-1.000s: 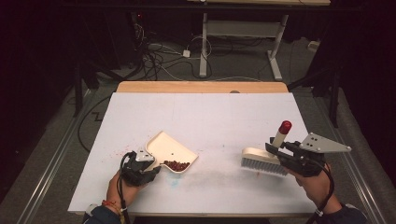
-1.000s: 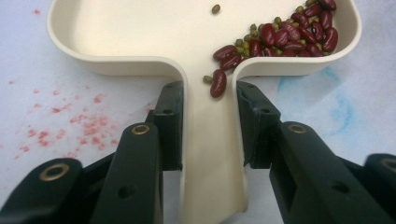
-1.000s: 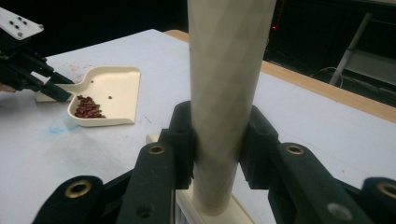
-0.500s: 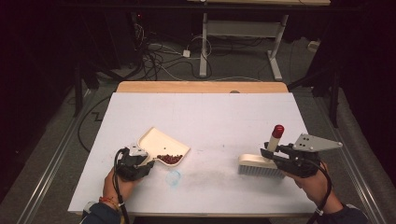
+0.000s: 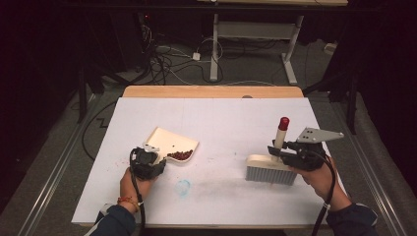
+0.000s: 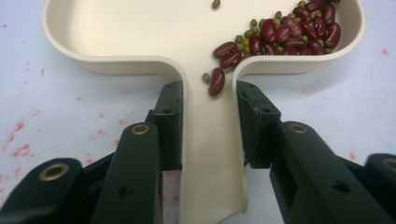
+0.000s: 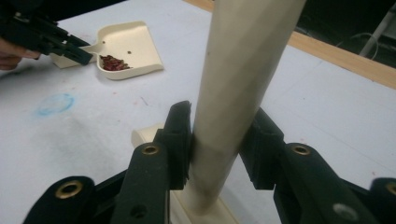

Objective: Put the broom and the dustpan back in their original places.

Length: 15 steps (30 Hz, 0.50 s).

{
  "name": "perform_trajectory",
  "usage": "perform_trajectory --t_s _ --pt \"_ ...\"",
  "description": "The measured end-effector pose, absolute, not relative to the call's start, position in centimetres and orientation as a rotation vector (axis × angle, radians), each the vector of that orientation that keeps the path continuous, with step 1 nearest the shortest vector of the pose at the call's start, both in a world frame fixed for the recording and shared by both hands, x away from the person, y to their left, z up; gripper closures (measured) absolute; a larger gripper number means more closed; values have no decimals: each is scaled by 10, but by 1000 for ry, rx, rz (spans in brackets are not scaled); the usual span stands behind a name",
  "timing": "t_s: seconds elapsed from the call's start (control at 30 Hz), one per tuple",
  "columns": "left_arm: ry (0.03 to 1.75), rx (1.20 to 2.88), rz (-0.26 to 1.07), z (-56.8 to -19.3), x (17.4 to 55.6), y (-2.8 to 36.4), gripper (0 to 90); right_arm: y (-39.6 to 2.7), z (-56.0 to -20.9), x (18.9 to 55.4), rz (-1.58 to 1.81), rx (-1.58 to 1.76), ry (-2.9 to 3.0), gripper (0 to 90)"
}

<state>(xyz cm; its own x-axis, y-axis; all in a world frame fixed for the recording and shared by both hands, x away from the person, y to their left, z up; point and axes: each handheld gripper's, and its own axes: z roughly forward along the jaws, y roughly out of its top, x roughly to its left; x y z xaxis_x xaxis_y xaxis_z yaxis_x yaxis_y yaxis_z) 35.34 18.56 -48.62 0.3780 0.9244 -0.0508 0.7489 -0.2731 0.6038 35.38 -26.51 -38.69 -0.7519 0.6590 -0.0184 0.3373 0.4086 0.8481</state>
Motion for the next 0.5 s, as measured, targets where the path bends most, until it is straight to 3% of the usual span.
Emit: perform_trajectory --t_s 0.17,0.33,0.5 --pt "1422 2107 396 -487 348 174 520 -262 -389 378 1236 918 2313 631" --pt "1372 2115 321 -486 338 171 474 -255 -394 400 1194 988 2279 609" --pt "1249 2152 349 -482 332 175 403 -247 -403 425 1119 1063 2258 594"
